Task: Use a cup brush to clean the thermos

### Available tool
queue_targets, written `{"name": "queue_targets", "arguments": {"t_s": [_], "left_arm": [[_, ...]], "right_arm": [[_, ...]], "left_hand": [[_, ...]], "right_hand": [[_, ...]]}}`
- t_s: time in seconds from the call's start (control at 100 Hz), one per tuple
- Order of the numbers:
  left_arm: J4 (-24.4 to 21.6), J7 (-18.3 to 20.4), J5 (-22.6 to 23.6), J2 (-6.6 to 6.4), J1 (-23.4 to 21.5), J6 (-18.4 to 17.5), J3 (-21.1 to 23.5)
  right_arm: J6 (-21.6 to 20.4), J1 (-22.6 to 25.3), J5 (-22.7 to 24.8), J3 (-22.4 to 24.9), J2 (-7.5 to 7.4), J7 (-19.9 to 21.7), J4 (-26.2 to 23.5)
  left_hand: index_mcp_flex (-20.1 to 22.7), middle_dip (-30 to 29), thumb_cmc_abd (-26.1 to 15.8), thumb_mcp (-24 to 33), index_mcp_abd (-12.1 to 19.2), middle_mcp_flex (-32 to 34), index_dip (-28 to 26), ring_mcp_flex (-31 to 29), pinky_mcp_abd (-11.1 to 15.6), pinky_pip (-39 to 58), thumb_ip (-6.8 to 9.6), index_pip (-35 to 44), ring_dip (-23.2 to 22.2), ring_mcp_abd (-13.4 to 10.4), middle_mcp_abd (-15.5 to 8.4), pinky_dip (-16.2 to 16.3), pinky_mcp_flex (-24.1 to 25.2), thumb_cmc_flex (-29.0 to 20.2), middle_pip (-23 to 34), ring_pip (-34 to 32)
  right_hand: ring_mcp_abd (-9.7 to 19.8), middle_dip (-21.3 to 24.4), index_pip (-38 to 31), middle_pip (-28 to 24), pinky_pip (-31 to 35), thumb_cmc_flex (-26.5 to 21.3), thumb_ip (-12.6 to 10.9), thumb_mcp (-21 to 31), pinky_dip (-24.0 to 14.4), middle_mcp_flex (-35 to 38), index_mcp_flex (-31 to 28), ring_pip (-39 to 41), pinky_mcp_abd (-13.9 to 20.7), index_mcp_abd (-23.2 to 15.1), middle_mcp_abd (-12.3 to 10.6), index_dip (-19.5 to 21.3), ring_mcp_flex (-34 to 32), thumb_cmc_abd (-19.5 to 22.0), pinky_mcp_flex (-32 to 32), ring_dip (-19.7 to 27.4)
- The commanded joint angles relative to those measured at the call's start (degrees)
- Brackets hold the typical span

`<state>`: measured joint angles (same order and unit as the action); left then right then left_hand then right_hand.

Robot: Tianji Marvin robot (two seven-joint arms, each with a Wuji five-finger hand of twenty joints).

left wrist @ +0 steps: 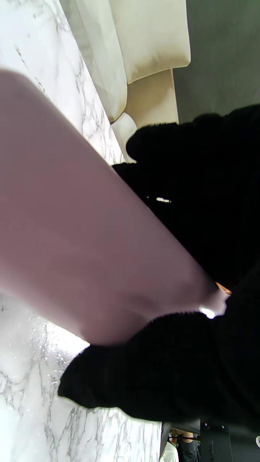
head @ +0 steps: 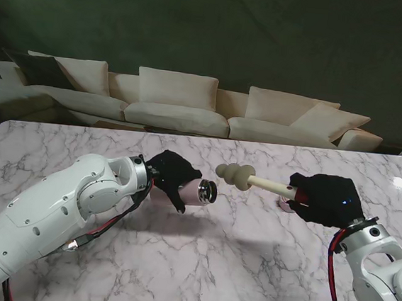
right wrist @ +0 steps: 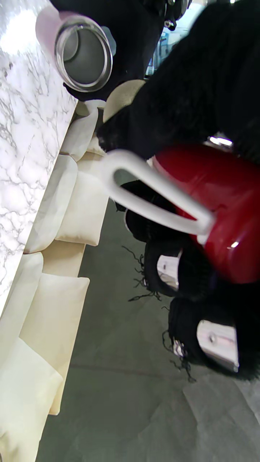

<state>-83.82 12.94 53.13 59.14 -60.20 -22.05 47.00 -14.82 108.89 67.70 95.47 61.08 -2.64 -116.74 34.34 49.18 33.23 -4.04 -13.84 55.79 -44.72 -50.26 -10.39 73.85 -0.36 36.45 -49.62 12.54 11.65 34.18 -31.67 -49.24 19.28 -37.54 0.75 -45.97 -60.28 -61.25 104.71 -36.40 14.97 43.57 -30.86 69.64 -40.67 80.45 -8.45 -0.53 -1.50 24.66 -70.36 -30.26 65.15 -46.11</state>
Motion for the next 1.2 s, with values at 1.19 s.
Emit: {"name": "queue_targets", "arguments": {"t_s": [1.19], "left_arm": [[-3.8,-1.2,1.7,0.09,-3.8,-0.2,4.7]], "right_arm": [[19.8,-5.0,8.0,-12.6,-1.50,-0.3,21.0]], "left_hand": [[5.2,2.3,-12.1,32.6,13.1,4.4,-2.7,-2.3,3.2,1.8,5.19,10.6,-0.9,0.5,-4.5,1.1,-1.0,-14.2,7.6,-3.1]], "right_hand": [[4.1,3.5,-1.6,1.2,4.0,-10.7,-1.4,8.6,1.4,1.5,-1.9,6.7,-5.2,-6.4,1.2,-4.1,-5.2,9.2,1.5,1.7]]}}
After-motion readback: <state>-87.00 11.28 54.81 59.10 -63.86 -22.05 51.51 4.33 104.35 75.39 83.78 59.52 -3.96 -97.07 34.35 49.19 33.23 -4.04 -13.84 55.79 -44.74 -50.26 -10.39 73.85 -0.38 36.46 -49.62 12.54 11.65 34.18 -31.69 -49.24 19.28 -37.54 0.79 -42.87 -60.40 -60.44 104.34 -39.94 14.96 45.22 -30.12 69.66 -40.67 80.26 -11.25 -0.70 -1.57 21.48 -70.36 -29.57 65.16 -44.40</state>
